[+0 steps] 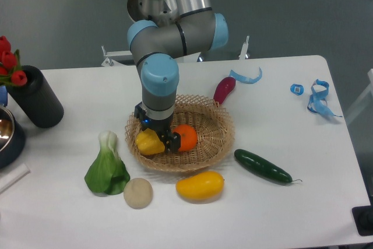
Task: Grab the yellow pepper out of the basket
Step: 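Close the gripper around the yellow bell pepper inside the basket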
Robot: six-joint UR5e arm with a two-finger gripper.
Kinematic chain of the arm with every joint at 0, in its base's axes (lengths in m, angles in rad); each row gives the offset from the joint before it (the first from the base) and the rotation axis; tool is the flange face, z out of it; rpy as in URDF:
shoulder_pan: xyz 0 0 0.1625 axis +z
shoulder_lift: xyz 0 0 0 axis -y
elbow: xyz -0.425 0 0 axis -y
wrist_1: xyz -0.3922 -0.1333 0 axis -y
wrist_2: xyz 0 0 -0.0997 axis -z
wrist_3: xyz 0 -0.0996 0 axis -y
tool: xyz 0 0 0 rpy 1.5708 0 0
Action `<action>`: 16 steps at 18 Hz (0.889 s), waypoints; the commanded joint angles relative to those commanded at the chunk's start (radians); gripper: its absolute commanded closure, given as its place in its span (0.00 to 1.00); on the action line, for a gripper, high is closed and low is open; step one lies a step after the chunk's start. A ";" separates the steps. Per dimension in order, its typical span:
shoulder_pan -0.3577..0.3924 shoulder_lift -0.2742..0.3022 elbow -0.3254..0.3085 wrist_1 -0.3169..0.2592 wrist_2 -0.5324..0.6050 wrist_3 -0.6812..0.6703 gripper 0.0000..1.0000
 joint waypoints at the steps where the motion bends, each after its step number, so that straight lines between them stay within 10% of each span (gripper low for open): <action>1: -0.002 -0.005 0.000 0.000 0.000 -0.002 0.00; 7: -0.014 -0.020 -0.008 0.002 0.006 -0.018 0.00; 16: -0.012 -0.009 0.014 -0.002 0.025 -0.017 0.46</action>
